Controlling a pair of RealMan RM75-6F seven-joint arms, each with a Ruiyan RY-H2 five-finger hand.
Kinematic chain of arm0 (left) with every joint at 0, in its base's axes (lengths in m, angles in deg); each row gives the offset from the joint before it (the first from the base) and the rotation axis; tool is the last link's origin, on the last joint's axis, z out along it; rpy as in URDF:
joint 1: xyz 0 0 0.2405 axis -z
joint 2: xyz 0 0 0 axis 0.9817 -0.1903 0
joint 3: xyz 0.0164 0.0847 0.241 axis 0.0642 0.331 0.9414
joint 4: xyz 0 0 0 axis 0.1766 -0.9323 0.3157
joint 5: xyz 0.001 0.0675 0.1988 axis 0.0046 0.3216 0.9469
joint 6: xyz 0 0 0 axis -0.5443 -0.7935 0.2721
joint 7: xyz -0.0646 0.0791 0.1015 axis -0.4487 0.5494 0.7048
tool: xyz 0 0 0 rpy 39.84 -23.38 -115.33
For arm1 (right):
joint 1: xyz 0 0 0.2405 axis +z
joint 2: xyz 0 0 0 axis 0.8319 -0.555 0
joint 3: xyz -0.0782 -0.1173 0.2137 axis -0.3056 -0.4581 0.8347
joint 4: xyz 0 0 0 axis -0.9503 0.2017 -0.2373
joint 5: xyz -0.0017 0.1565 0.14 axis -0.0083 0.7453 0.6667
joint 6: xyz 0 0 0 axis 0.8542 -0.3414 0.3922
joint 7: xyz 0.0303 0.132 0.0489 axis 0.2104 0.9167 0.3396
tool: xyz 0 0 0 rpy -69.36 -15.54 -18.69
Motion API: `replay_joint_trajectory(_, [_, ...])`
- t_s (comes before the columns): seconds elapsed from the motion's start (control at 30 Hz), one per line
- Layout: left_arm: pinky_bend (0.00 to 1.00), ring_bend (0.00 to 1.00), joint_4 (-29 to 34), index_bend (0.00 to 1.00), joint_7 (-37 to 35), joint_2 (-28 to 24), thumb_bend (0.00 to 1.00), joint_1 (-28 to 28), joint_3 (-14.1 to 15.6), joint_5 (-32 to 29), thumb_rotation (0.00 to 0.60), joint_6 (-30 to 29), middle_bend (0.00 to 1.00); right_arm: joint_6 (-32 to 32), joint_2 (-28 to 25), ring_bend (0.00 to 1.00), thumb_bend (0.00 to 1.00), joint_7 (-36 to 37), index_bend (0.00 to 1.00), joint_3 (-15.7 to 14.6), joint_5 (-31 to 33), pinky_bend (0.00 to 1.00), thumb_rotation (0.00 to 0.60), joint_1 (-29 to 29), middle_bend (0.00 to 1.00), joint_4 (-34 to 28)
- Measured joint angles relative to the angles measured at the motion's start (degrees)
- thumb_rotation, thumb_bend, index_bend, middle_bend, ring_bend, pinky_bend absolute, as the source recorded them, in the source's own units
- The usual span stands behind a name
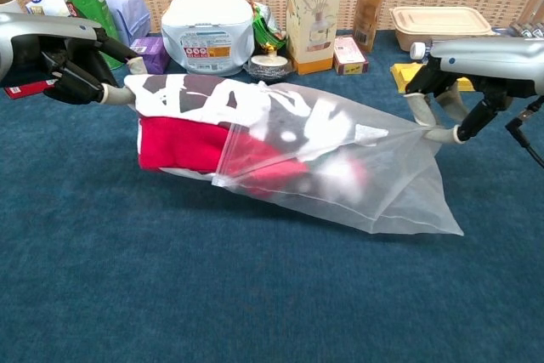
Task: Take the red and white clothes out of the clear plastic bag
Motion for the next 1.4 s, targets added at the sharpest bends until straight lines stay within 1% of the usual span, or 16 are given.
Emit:
replay_joint_trajectory(0.3, [0.94,0.96,1.9,0.67,-3.0,-5.1,0.47,-3.2,-0.7,2.8,0.6,-1.7,0.99,0.6,-2.0,0.71,0.45,0.2,0.73,-0.3,1.3,0.54,0.6,-1.2,0.62,1.6])
replay_joint_trajectory(0.57, [0.94,0.96,3.3,0.67,-6.3,-10.0,0.47,-6.8,-1.0,5.0,0.6,-4.0,0.99,0.5,-2.8,0.71,0.45,1.6,0.73,-0.9,1.0,0.54,0.6,-2.2,0.62,3.4])
replay_joint_trajectory(0.67, [0.94,0.96,2.8,0.67,-7.7,-10.5,0.44,-8.0,-0.8,5.4,0.6,-4.3,0.99,0.7,-2.8,0.7,0.45,1.9,0.72,-1.1,0.6,0.53,0.6,-2.5,0.61,3.7])
replay_joint_trajectory(0.73, [0.91,0.89,1.9,0.63,-8.3,-10.4,0.39,-8.3,-0.5,6.1,0.6,-3.8,0.95,0.6,-2.8,0.68,0.43,1.9,0.68,-1.1,0.3,0.53,0.6,-2.5,0.59,3.6])
replay_joint_trajectory(0.77, [0.88,0.81,1.6,0.55,-8.5,-10.3,0.36,-8.3,-0.4,6.4,0.6,-3.5,0.89,0.5,-2.8,0.66,0.42,2.0,0.64,-1.1,0.1,0.52,0.6,-2.5,0.56,3.5])
replay_joint_trajectory(0.8, [0.82,0.7,1.3,0.45,-8.7,-10.2,0.33,-8.4,-0.3,6.7,0.6,-3.1,0.8,0.4,-2.9,0.63,0.4,2.1,0.59,-1.1,0.1,0.51,0.6,-2.6,0.53,3.4])
replay_joint_trajectory(0.83, [0.77,0.63,1.1,0.38,-8.9,-10.2,0.31,-8.4,-0.2,7.0,0.6,-2.8,0.73,0.4,-3.0,0.6,0.39,2.1,0.55,-1.0,0.0,0.5,0.6,-2.6,0.5,3.3])
replay_joint_trajectory(0.9, [0.59,0.39,0.9,0.19,-9.0,-10.5,0.25,-8.4,0.0,8.2,0.6,-2.2,0.52,0.4,-3.9,0.52,0.34,2.5,0.43,-1.0,-0.3,0.46,0.6,-2.5,0.41,2.7])
replay_joint_trajectory(0.93, [0.52,0.31,0.8,0.13,-9.0,-10.7,0.23,-8.4,0.1,8.8,0.6,-2.0,0.45,0.5,-4.3,0.48,0.32,2.7,0.39,-1.0,-0.4,0.44,0.6,-2.5,0.37,2.4])
replay_joint_trajectory(0.97, [0.43,0.22,0.8,0.07,-9.0,-10.9,0.2,-8.4,0.2,9.4,0.6,-1.9,0.36,0.6,-4.9,0.44,0.28,3.0,0.33,-1.0,-0.6,0.41,0.6,-2.5,0.32,1.9])
replay_joint_trajectory(1.0, [0.35,0.14,0.8,0.04,-8.9,-11.4,0.18,-8.5,0.3,10.2,0.6,-1.7,0.29,0.6,-5.3,0.41,0.25,3.3,0.29,-1.0,-0.8,0.39,0.6,-2.6,0.29,1.7])
replay_joint_trajectory(1.1, [0.24,0.04,1.0,0.02,-8.5,-12.6,0.15,-8.9,0.7,11.9,0.6,-1.9,0.18,-0.1,-5.9,0.37,0.19,4.9,0.2,-0.9,-1.3,0.35,0.6,-2.9,0.24,1.1])
replay_joint_trajectory(1.2, [0.21,0.02,1.3,0.02,-7.8,-13.2,0.14,-9.5,1.0,12.7,0.6,-3.0,0.14,-1.3,-6.3,0.35,0.18,6.3,0.16,-0.6,-1.8,0.33,0.6,-3.4,0.22,1.1])
replay_joint_trajectory(1.33, [0.21,0.02,1.6,0.02,-6.3,-13.6,0.14,-10.5,1.2,13.3,0.6,-5.8,0.14,-2.9,-6.6,0.31,0.18,8.1,0.12,-0.3,-2.4,0.31,0.6,-4.0,0.2,1.1])
replay_joint_trajectory(1.4, [0.21,0.02,2.0,0.02,-5.7,-13.9,0.14,-11.6,1.4,13.9,0.6,-8.3,0.14,-4.2,-6.8,0.31,0.18,9.7,0.11,0.0,-2.6,0.3,0.6,-4.5,0.19,1.2])
